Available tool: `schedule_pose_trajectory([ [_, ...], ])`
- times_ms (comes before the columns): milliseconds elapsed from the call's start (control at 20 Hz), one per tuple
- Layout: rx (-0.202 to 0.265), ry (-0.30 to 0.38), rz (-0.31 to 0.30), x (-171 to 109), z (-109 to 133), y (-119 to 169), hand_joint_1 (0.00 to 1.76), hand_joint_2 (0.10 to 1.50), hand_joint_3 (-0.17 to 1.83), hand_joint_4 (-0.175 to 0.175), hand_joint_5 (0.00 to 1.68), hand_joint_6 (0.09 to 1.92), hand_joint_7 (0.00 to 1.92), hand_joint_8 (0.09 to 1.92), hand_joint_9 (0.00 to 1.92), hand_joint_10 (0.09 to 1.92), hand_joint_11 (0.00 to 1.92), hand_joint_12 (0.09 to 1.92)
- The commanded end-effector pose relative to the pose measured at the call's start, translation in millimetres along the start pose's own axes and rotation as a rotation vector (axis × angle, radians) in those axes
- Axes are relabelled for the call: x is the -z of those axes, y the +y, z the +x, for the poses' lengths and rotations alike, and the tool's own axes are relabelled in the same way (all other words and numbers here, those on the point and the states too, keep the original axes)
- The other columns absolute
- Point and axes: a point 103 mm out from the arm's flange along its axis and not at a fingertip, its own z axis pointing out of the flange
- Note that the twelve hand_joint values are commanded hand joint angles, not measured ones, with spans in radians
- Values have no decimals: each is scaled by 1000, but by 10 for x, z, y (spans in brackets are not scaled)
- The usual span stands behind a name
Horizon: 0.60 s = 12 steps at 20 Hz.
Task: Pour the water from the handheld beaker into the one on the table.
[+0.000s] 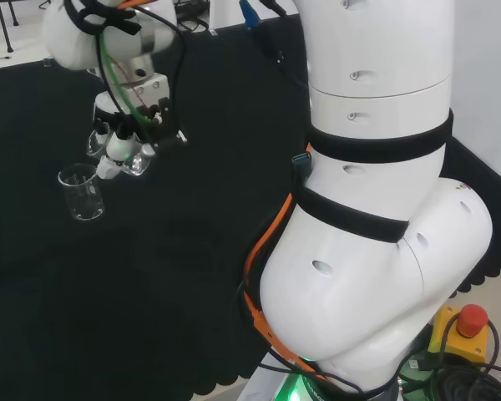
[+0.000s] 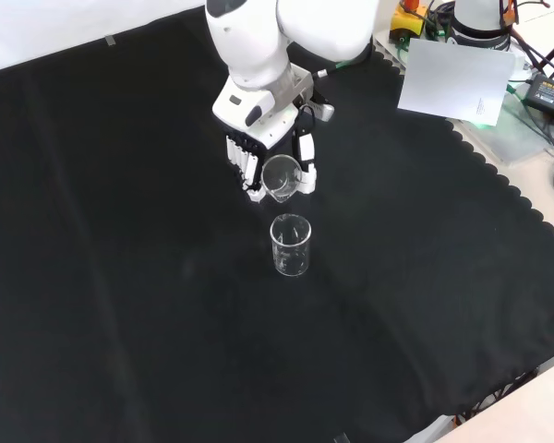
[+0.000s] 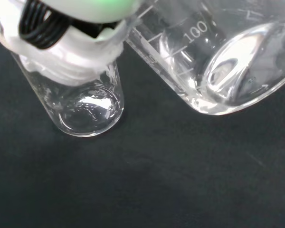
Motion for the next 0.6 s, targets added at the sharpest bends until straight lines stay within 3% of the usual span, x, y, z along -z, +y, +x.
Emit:
schedule_pose_trajectory([
  [50,-3,-112,49,43,71,41,1143,692,612,97,1255,689,1698,87,1610,129,1187,875],
  [600,-28,-224,123,94,138,87,1143,689,619,95,1253,695,1703,87,1613,131,1193,876],
])
